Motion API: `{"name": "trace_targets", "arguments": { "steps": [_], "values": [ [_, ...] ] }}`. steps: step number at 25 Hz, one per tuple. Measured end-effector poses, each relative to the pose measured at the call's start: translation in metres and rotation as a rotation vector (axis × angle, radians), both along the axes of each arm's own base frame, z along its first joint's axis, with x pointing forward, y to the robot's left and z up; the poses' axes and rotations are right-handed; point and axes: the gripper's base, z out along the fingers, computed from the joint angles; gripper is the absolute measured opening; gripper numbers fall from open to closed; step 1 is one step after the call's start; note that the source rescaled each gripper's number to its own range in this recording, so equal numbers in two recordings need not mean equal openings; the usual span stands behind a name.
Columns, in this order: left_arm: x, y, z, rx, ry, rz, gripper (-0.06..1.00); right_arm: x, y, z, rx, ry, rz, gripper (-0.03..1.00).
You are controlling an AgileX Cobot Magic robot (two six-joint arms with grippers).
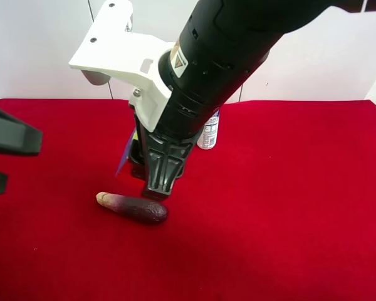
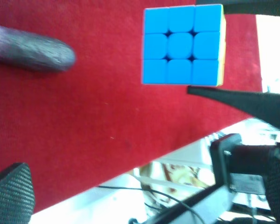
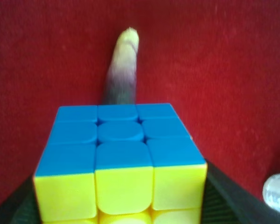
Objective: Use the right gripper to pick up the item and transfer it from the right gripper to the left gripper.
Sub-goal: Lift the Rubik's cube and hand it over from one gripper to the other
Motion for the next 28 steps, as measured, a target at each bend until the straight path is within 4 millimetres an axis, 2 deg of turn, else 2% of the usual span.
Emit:
{"name": "trace_targets", "arguments": {
  "steps": [7,17,28],
  "values": [
    [0.015,-0.002,-0.007,-0.034,0.057,-0.017,1.0,0.0,0.006,0.003,0.076,0.001,0.002,0.02],
    [0.029,-0.004,-0.015,-0.064,0.091,-0.039,1.0,-0.011,0.012,0.01,0.164,0.054,0.111,0.02],
    [0.046,-0.007,-0.022,-0.13,0.116,-0.07,1.0,-0.012,0.014,0.012,0.184,0.045,0.135,0.02]
  ]
}}
